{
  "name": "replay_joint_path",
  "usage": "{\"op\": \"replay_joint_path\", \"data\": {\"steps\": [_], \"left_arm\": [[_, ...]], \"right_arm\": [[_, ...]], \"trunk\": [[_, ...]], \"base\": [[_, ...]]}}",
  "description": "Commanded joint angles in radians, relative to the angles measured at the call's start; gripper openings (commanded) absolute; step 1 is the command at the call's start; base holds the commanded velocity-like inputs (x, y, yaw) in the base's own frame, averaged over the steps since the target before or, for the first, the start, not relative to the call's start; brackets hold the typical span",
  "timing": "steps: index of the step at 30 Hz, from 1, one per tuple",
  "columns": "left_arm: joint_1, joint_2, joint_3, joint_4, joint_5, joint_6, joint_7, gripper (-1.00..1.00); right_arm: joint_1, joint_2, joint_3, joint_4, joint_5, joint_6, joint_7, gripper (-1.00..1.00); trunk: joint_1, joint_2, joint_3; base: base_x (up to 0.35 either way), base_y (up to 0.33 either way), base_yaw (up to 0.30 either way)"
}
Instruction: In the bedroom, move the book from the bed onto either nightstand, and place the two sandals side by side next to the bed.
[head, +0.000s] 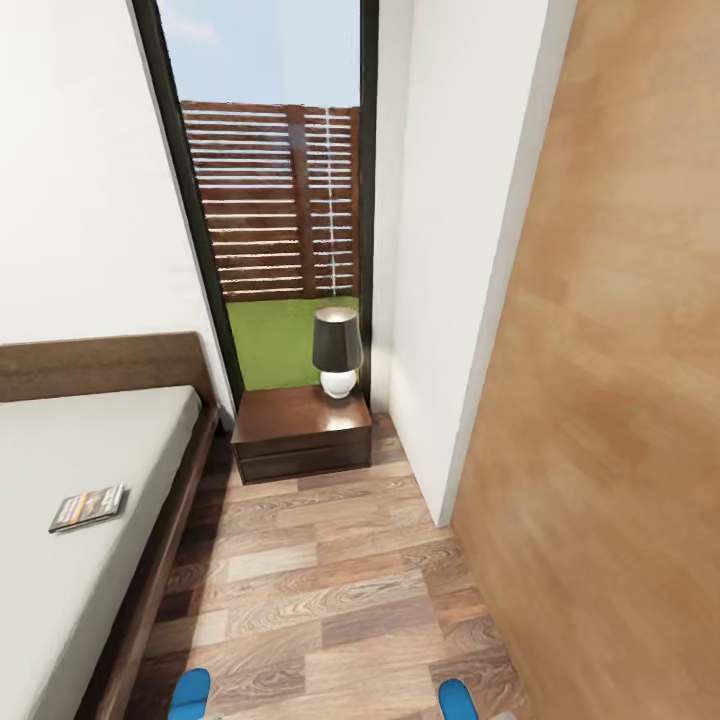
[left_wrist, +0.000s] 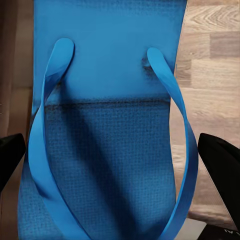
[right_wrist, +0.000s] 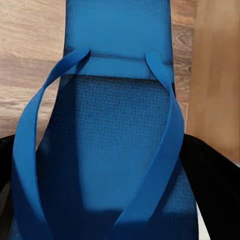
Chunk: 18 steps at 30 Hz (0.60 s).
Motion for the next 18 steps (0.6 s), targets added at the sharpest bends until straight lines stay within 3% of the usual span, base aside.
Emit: {"op": "replay_joint_path", "data": {"steps": [1, 18], "left_arm": [[-0.001, 0.0, -0.004, 0.001, 0.007, -0.004, 0.001, -1.0], [-0.001, 0.0, -0.004, 0.001, 0.007, -0.004, 0.001, -1.0]], "right_arm": [[0.0, 0.0, 0.006, 0.001, -0.003, -0.003, -0.005, -1.0], [0.002, 0.0, 0.006, 0.001, -0.003, -0.003, -0.005, -1.0]], "trunk": [[0.001, -0.001, -0.002], [0.001, -0.001, -0.002]], "base": [[0.33, 0.0, 0.09], [0.33, 0.0, 0.044]]}}
